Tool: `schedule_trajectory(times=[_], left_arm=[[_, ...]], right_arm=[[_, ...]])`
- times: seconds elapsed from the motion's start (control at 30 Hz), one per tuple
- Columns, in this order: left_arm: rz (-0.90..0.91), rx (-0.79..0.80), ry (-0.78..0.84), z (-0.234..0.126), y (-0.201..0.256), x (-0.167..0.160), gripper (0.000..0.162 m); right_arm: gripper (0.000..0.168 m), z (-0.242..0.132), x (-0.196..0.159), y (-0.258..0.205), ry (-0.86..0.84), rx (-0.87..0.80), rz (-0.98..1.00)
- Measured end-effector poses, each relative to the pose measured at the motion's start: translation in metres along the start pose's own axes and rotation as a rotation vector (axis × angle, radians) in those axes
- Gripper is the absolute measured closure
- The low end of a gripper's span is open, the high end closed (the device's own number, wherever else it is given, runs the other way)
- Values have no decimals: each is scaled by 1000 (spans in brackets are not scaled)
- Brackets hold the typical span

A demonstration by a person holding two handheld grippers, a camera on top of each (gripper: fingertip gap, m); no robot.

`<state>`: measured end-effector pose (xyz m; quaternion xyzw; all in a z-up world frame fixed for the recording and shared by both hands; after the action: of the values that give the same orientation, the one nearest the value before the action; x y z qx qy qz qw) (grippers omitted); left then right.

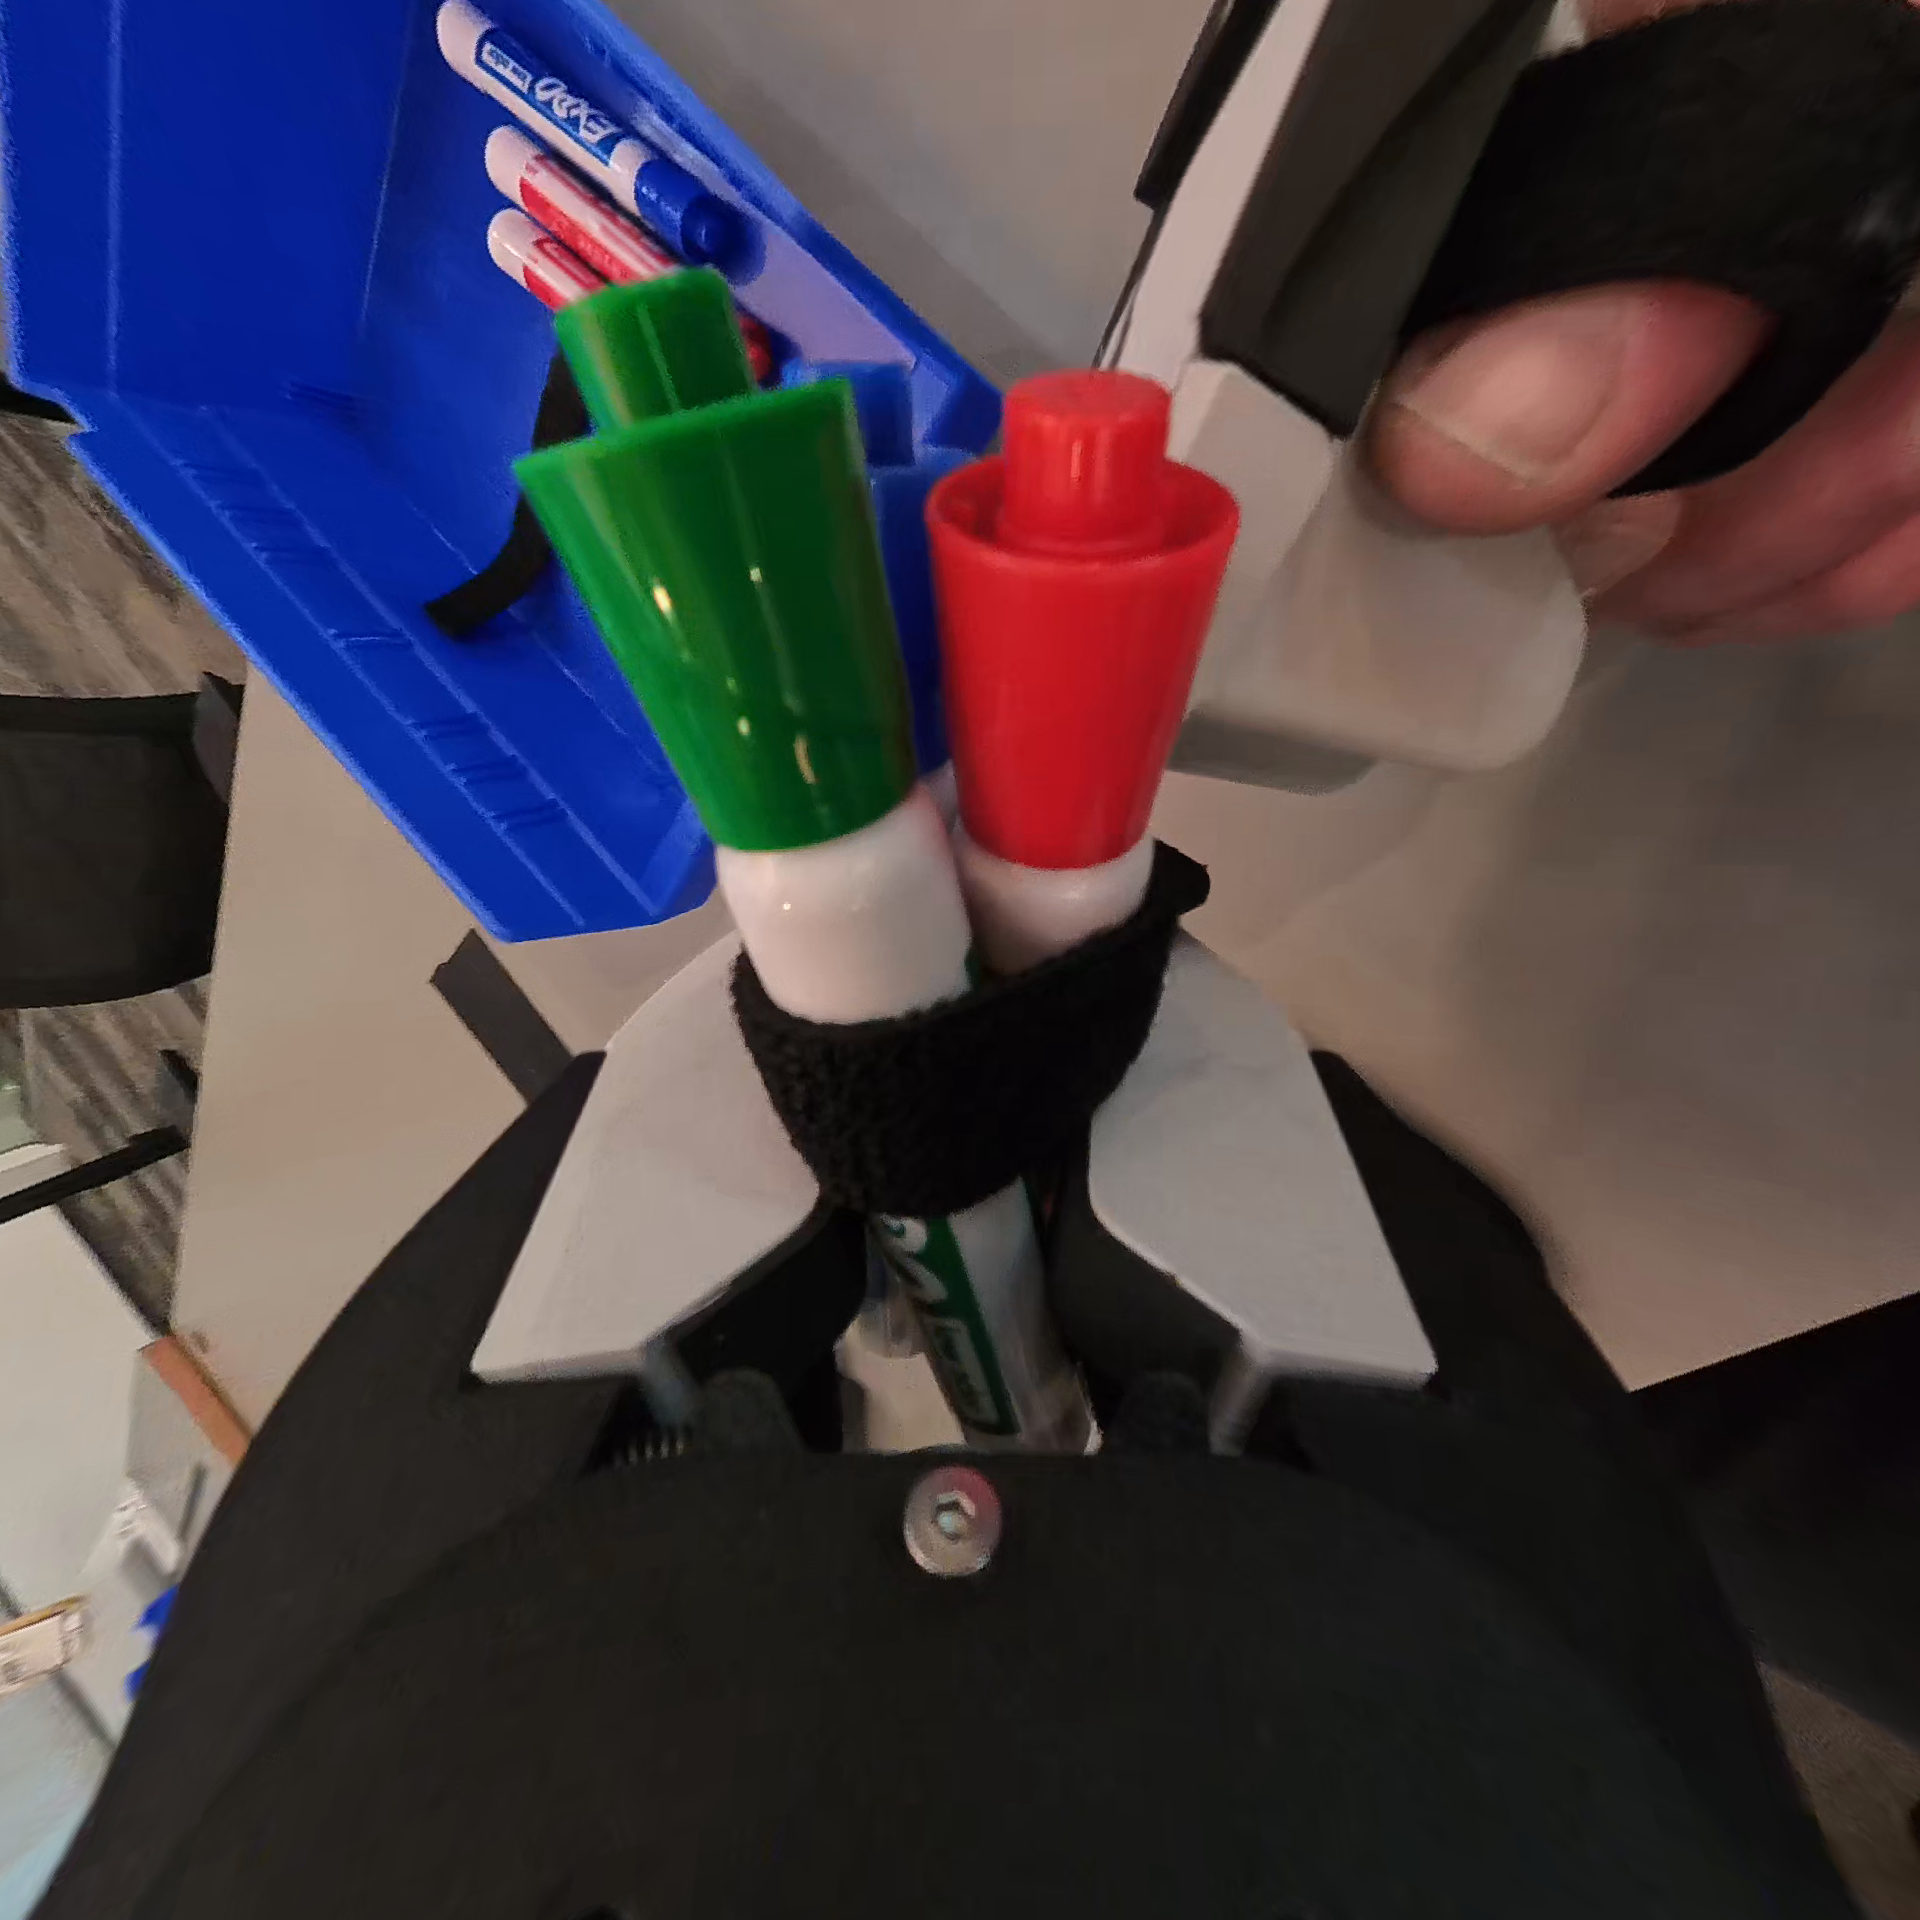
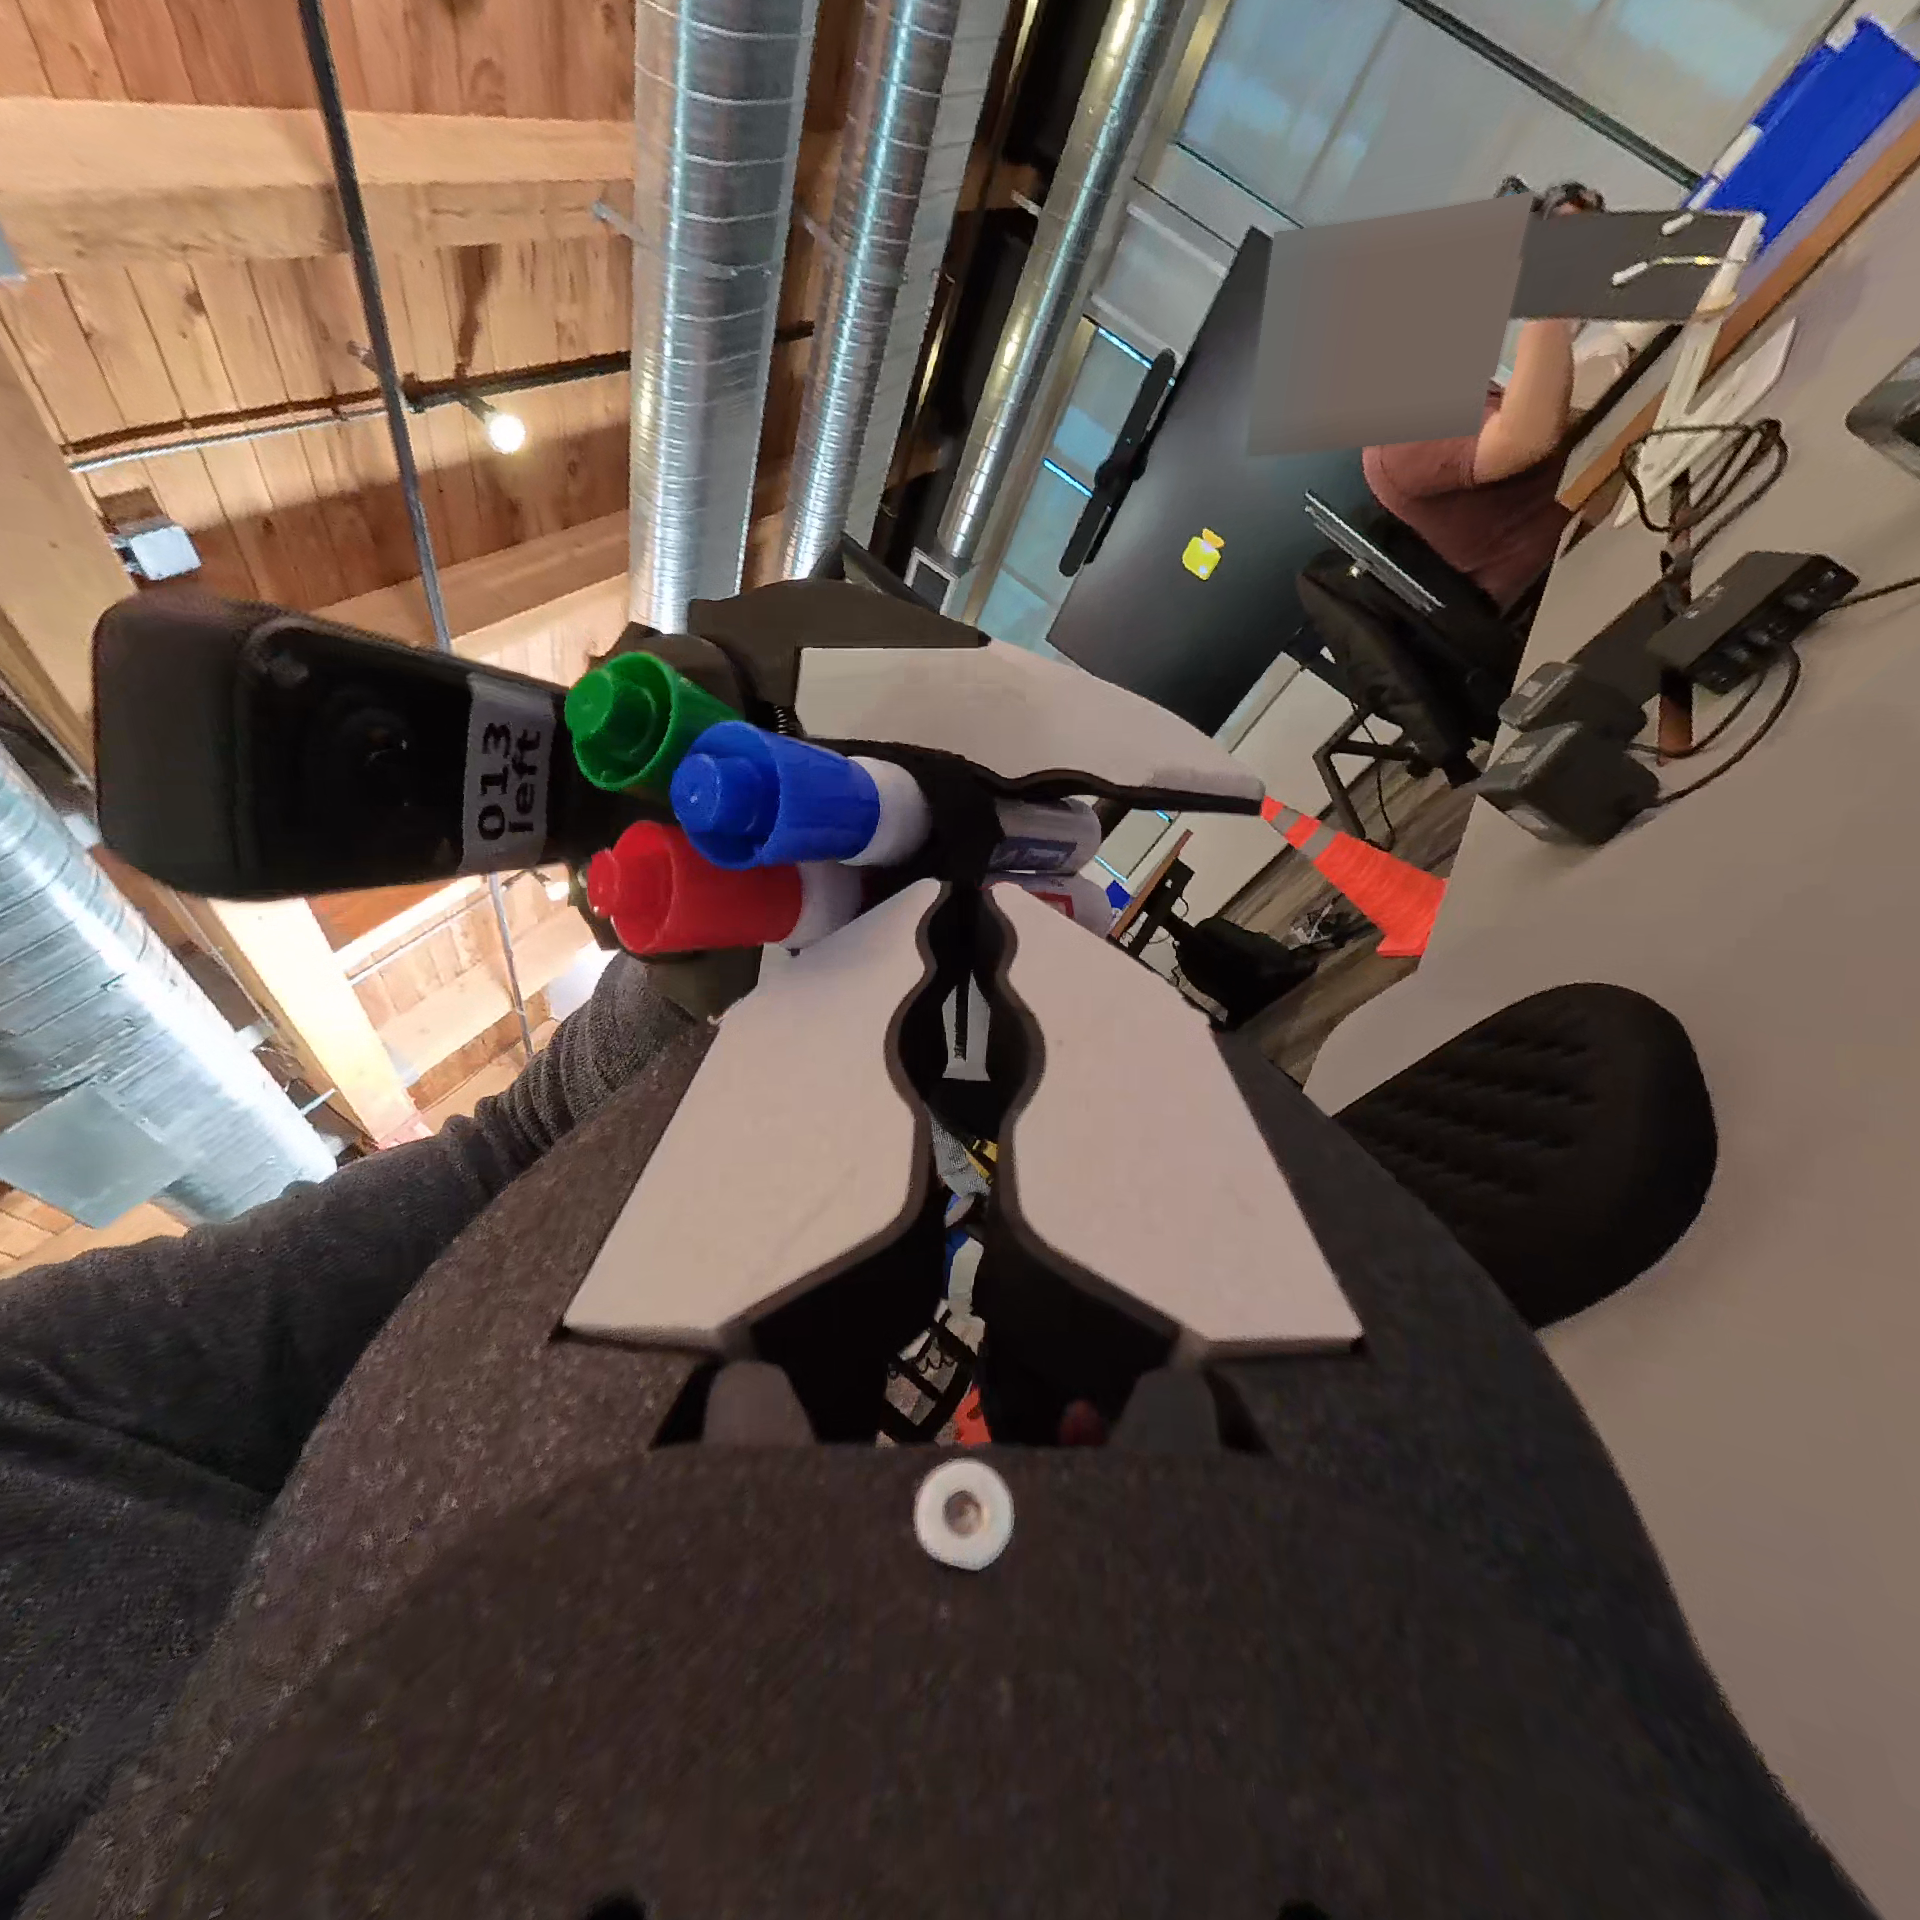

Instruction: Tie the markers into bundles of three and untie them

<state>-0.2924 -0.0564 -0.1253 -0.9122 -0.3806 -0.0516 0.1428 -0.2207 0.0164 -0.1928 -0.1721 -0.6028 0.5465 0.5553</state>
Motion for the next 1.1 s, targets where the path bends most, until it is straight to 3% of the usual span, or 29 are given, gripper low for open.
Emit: schedule_trajectory(times=[0.47, 1.1], left_arm=[[-31, -72, 60, 0, 1, 0, 121], [-33, -55, 36, 2, 0, -5, 121]], right_arm=[[167, -3, -1, -1, 24, 30, -159], [167, -2, -7, -7, 32, -59, -413]])
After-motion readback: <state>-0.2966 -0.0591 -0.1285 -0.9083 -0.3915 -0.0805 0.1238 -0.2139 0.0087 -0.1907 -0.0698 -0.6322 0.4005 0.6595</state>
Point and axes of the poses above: each gripper's, where its closed fingertips meet, z out along the fingers, x out of its top, y = z × x across the jaws, the point moved 9 cm from there along -z, back along the fingers, and after that the axes turned 14 degrees about -x, right-handed, at the moved point
